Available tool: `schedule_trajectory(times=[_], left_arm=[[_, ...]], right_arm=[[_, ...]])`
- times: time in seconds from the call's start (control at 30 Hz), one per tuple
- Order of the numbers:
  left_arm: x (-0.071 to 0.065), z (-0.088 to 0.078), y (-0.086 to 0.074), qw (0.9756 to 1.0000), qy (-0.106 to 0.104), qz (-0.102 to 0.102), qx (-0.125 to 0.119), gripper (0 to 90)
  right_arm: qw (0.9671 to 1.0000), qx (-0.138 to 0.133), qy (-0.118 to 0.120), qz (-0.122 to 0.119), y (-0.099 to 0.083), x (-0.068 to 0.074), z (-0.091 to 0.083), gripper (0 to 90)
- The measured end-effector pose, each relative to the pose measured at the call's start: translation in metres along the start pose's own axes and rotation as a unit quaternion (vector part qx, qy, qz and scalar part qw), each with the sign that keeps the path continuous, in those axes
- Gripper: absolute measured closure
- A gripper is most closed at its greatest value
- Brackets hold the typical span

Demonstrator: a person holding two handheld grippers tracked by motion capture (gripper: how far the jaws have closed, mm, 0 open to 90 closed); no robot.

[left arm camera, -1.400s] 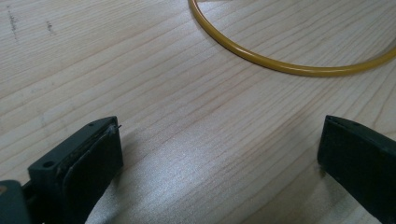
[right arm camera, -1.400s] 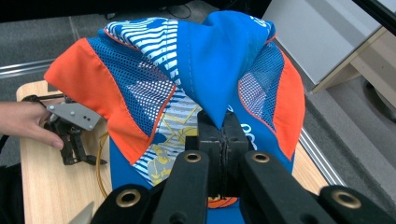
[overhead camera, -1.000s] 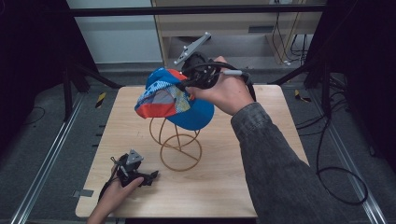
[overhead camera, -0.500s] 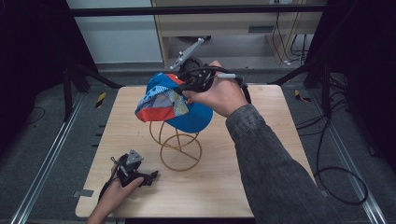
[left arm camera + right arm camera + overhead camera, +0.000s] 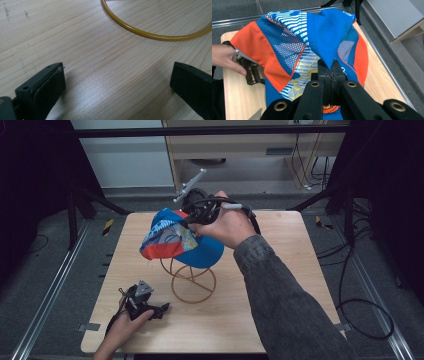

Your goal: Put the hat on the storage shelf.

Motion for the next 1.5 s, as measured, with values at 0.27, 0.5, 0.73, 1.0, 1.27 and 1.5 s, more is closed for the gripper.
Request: schedule_trajectory(times=[0.27, 0.5, 0.73, 1.0, 1.27, 1.5], left_arm=[[0.002, -0.003, -0.002, 1.0000, -0.003, 0.002, 0.000, 0.0], [0.004, -0.003, -0.002, 1.0000, -0.002, 0.002, 0.001, 0.0], [0.004, -0.003, -0.002, 1.0000, -0.002, 0.003, 0.001, 0.0], [0.004, -0.003, -0.002, 1.0000, -0.002, 0.002, 0.001, 0.0], [0.004, -0.003, -0.002, 1.0000, -0.002, 0.002, 0.001, 0.0], [0.004, -0.003, -0.002, 1.0000, -0.002, 0.002, 0.001, 0.0]], right_arm=[[0.9999, 0.007, 0.011, -0.007, 0.001, 0.008, 0.011, 89.7], [0.9997, 0.013, 0.021, -0.009, 0.000, 0.012, 0.016, 89.5], [0.9995, 0.018, 0.024, -0.009, -0.003, 0.014, 0.021, 89.4], [0.9996, 0.019, 0.021, -0.003, -0.004, 0.011, 0.024, 89.2], [0.9996, 0.018, 0.020, 0.002, -0.004, 0.010, 0.026, 89.2], [0.9996, 0.016, 0.020, 0.006, -0.005, 0.008, 0.027, 88.9]])
Point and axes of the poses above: each handheld gripper's, and its own axes: z roughly forward along the jaws, y roughly out of its top, x roughly to its left, the point moved 3 cm from there along z, roughly forward along the jaws, and after that the axes turned 9 degrees about -x, right-handed, at the moved point
